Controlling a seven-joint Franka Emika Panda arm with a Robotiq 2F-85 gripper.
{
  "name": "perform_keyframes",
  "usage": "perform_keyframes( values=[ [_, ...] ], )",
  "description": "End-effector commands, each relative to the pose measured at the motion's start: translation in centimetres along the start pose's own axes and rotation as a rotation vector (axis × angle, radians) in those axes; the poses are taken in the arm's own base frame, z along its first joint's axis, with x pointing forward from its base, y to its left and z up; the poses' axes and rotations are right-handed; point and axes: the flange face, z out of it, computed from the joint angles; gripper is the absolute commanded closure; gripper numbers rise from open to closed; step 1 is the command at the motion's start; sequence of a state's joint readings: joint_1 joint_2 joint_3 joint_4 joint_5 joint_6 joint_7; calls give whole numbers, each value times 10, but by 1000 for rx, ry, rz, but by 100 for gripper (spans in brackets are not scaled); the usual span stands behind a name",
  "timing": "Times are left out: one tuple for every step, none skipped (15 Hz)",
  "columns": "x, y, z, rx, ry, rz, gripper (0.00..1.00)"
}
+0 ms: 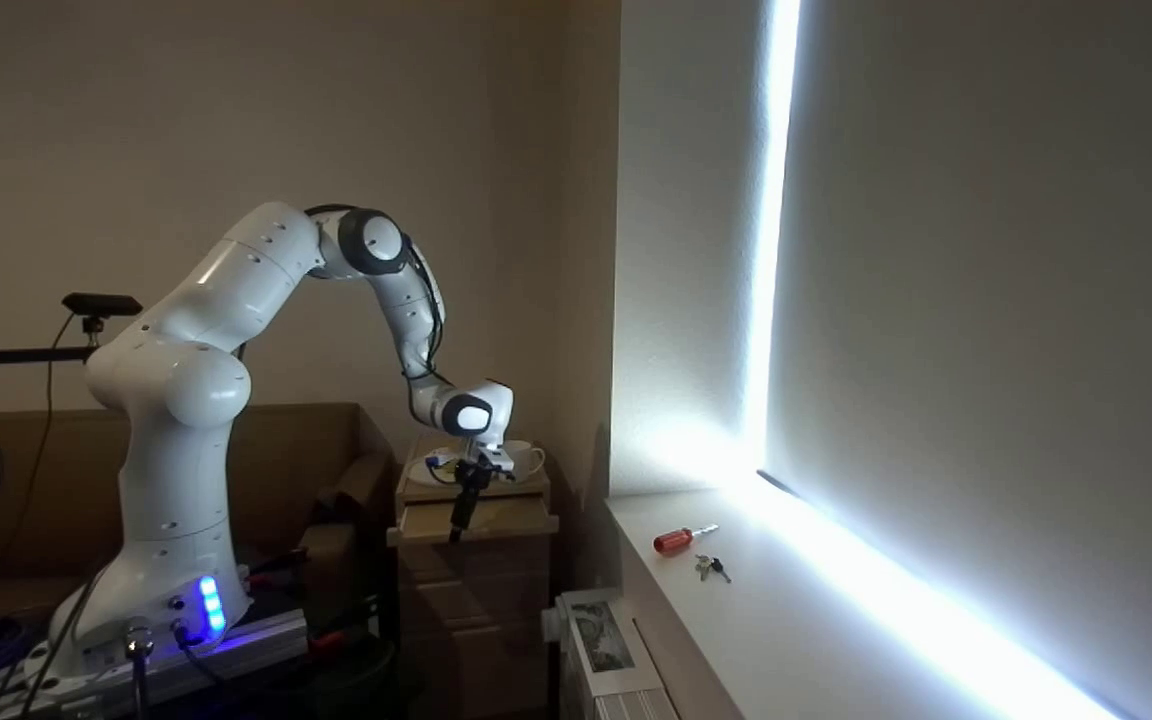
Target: Close the top tray of the brown cabinet
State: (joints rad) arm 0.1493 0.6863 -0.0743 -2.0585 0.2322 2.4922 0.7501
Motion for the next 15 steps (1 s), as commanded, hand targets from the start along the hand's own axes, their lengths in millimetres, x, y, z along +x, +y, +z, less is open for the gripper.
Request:
perform_keyframes(
  values=[
    [-28,-20,-26,16,53,-84,0],
    [-33,-28,-30,18,62,-104,0],
    [-37,-34,-35,19,67,-120,0],
    [-39,-30,-41,14,57,-126,0],
    [-39,-27,-45,19,54,-131,0],
    [-34,-18,-47,4,56,-117,0],
    [-30,-6,-47,-11,66,-114,0],
    [-26,5,-46,-31,69,-102,0],
    [-21,18,-41,-57,66,-80,0],
    [-18,30,-35,-78,63,-69,0],
    [-15,40,-28,-95,48,-70,0],
    [-16,47,-19,-102,9,-94,0],
    [-19,50,-12,-88,-26,-126,0],
    [-20,56,-9,-54,-61,-155,0],
    [-22,67,-11,-10,-96,-178,0]
  ],
)
